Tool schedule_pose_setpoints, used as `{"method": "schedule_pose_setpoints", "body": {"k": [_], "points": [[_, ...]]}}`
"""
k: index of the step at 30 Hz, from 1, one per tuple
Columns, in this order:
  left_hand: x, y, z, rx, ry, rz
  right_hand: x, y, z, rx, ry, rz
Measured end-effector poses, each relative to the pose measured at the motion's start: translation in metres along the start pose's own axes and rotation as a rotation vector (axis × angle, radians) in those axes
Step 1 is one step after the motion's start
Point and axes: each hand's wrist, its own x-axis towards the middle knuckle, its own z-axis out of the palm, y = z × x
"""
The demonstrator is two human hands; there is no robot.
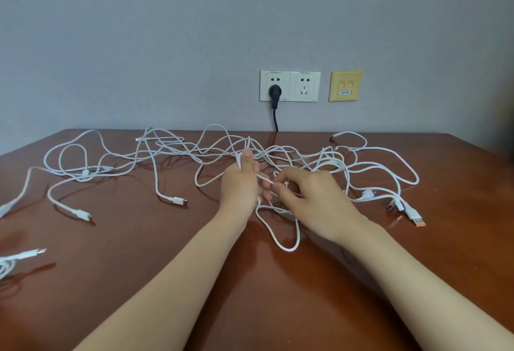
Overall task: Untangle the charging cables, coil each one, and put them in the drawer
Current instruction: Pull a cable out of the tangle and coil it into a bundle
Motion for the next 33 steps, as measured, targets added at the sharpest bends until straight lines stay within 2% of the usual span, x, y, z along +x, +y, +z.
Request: {"method": "schedule_pose_setpoints", "body": {"k": [2, 6, 12, 17, 21, 26, 29, 33], "points": [[0.001, 0.001, -0.001, -0.125, 0.032, -0.077, 0.0, 0.0, 0.0, 0.008, -0.001, 0.008], [0.011, 0.003, -0.011, -0.537, 0.112, -0.221, -0.002, 0.001, -0.003, -0.059, -0.015, 0.034], [0.02, 0.008, -0.026, -0.919, 0.018, -0.357, -0.003, 0.006, -0.005, -0.153, -0.072, 0.102], [0.019, 0.01, -0.028, -0.756, -0.238, -0.344, -0.003, 0.002, -0.005, -0.231, -0.091, 0.095], [0.017, 0.012, -0.031, -0.654, -0.245, -0.332, -0.004, 0.0, -0.008, -0.222, -0.058, 0.07], [0.012, 0.009, -0.026, -0.486, -0.297, -0.341, -0.007, -0.007, -0.009, -0.121, 0.028, -0.083], [0.007, 0.008, -0.015, -0.423, -0.345, -0.355, -0.007, -0.011, -0.007, -0.099, 0.01, -0.151], [-0.004, 0.006, -0.003, -0.305, -0.386, -0.354, -0.008, -0.016, -0.007, -0.088, 0.003, -0.129]]}}
